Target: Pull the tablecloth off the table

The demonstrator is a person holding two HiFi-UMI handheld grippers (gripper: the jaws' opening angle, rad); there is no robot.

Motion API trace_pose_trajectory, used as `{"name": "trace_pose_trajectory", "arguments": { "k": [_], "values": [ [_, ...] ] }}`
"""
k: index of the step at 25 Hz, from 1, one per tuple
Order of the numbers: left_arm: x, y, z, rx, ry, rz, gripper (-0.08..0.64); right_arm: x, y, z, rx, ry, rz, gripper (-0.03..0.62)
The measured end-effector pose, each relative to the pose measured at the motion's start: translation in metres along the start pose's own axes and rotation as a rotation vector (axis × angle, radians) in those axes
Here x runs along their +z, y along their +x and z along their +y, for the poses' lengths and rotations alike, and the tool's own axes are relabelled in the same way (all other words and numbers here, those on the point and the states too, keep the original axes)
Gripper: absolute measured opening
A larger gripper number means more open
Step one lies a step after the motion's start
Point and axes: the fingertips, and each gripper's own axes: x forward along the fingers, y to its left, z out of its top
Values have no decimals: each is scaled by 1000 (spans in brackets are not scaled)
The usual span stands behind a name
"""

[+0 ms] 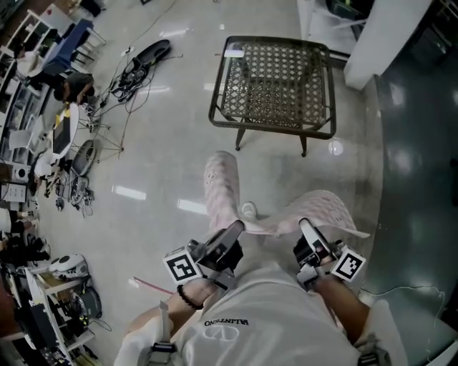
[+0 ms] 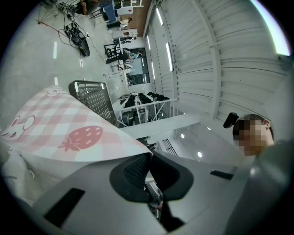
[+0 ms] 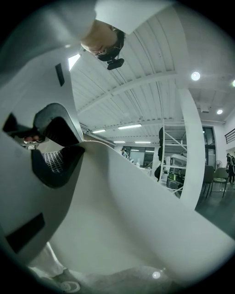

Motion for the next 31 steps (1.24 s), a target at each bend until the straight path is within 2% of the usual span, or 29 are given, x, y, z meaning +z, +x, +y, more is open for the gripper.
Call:
{"name": "trace_pose_trajectory", "arguments": {
  "k": [5,10,19,31],
  "values": [
    [-2,4,5,-2,-21,5,3,3,-1,-2,-9,-3,-6,14],
    [-5,5,6,-11,-85,-6,3,4,-3,-2,-19,4,-8,14],
    [-1,14,8,-12,-85,0,3,11,1,-7,-26,6,-1,14],
    [-2,21,1,-21,-48,6,3,19,0,-1,-15,-13,-3,14]
  ]
}}
